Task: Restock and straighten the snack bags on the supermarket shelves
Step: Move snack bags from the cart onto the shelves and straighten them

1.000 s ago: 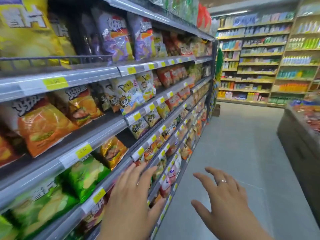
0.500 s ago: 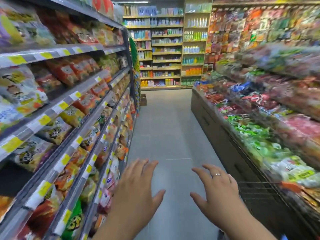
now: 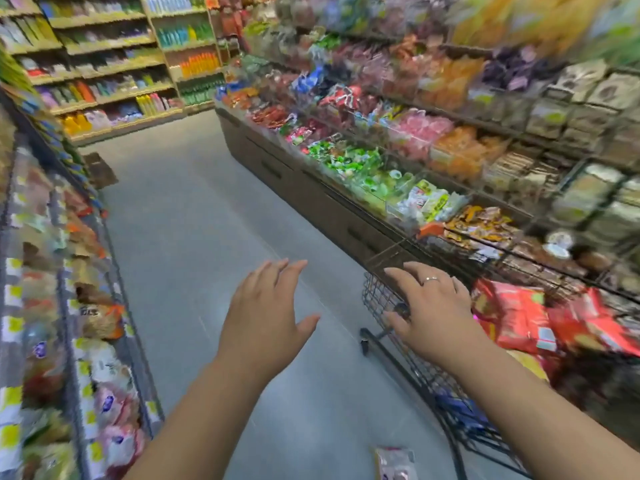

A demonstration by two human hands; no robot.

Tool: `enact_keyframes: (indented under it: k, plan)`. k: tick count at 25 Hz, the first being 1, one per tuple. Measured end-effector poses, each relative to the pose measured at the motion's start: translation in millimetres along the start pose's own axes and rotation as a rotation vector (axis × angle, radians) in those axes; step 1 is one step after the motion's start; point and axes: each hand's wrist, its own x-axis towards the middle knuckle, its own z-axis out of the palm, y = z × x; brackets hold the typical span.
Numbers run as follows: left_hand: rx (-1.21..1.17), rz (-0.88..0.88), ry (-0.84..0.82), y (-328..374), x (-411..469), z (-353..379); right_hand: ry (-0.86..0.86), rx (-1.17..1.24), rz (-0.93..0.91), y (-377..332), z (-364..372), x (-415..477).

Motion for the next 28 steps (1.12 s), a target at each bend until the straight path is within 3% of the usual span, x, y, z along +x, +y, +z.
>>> enact_keyframes:
  k: [8,16,28]
  plan:
    - [-0.083,0.217,-0.137,79,56,70,-0.018,0.016,0.337,136,26,-8]
    - [-0.102,0.408,-0.291,193,112,145,-0.092,0.044,0.538,251,53,-14]
    - [-0.049,0.736,-0.633,271,193,269,-0.308,0.303,0.959,309,126,-15]
